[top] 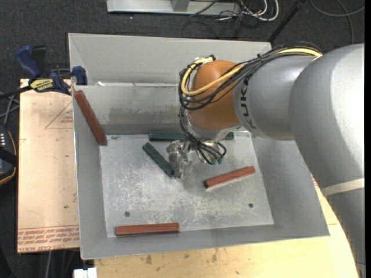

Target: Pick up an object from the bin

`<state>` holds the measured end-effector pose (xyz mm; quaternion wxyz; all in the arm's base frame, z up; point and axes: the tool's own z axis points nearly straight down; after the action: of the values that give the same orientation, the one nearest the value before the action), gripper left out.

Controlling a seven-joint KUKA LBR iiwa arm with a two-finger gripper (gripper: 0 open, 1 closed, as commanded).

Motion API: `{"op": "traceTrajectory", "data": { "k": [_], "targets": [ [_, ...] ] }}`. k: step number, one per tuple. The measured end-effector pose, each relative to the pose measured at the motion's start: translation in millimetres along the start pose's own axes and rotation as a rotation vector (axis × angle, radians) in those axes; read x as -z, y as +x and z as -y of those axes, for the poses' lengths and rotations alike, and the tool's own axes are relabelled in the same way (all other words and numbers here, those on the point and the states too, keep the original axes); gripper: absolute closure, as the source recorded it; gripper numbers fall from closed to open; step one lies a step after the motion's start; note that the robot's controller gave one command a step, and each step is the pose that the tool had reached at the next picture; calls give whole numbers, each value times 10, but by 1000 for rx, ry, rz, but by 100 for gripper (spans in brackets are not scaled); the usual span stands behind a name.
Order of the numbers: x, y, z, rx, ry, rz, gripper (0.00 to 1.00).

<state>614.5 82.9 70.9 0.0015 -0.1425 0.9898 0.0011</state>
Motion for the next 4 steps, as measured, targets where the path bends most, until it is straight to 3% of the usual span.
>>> {"op": "traceTrajectory", "data": {
  "k": [1, 2, 3, 4],
  "targets": [
    [-4, 3, 4, 0, 1, -1, 0],
    [-5, 4, 4, 0, 1, -1, 0],
    [3, -294, -526, 37, -1, 1, 100],
    [3, -294, -527, 37, 0, 1, 100]
  ]
}}
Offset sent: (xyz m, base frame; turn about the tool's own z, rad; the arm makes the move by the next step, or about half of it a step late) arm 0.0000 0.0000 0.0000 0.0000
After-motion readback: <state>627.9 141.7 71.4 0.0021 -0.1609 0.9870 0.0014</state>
